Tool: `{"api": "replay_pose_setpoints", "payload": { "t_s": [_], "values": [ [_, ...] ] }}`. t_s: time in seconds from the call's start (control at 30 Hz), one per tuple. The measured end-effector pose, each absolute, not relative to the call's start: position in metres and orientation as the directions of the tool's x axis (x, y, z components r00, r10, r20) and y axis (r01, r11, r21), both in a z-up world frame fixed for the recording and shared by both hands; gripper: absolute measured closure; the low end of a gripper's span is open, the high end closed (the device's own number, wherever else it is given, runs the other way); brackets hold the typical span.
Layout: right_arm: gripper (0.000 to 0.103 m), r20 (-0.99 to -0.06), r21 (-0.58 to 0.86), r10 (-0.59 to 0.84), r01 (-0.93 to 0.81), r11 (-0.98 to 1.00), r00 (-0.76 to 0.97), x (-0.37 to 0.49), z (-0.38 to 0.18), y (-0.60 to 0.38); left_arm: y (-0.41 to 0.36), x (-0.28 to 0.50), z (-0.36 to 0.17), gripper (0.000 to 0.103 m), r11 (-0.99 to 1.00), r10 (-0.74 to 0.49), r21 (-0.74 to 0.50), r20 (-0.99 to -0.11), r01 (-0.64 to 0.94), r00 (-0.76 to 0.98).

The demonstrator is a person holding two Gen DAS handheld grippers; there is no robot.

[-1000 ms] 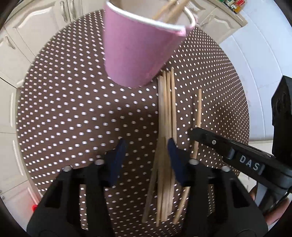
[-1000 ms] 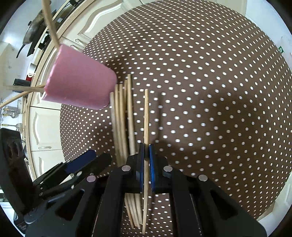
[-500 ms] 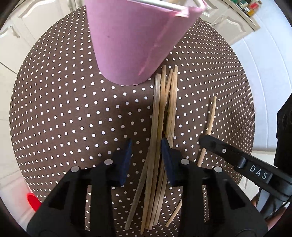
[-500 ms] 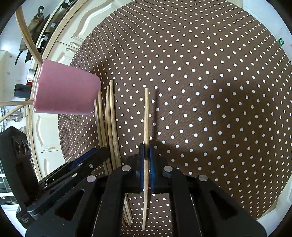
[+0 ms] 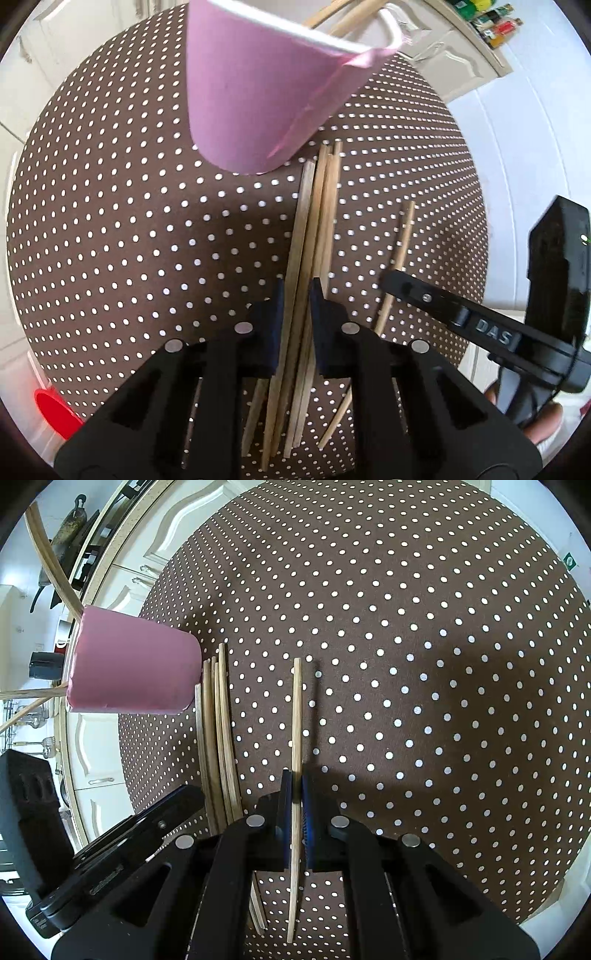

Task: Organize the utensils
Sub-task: 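Close the right gripper on a chopstick while the left gripper grasps another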

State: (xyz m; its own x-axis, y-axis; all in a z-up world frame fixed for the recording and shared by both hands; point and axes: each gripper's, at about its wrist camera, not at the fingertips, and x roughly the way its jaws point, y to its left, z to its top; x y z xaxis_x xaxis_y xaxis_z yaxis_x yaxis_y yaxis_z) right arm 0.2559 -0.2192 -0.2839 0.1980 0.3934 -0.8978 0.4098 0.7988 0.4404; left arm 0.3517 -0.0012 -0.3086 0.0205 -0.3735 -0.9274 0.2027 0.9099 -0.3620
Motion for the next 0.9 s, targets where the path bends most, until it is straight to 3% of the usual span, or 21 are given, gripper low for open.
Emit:
{"api": "replay_pose_setpoints", "payload": {
  "t_s": [0.63,0.77,0.9],
  "values": [
    [0.099,-0.899,0.437,0.395,0.427,0.792,0.187,0.241,-0.285,-0.219,-0.004,0.353,-0.321,0.088,0.933,-0.311,-0.303,-0.951,0.194,0.007],
    [0.099,-0.898,0.439,0.398,0.427,0.791,0.186,0.239,-0.284,-0.219,-0.013,0.352,-0.327,0.069,0.936,-0.291,-0.284,-0.957,0.208,0.006],
    [0.099,-0.898,0.440,0.400,0.429,0.789,0.186,0.239,-0.284,-0.221,-0.026,0.345,-0.331,0.069,0.938,-0.258,-0.242,-0.966,0.246,0.032]
  ]
}}
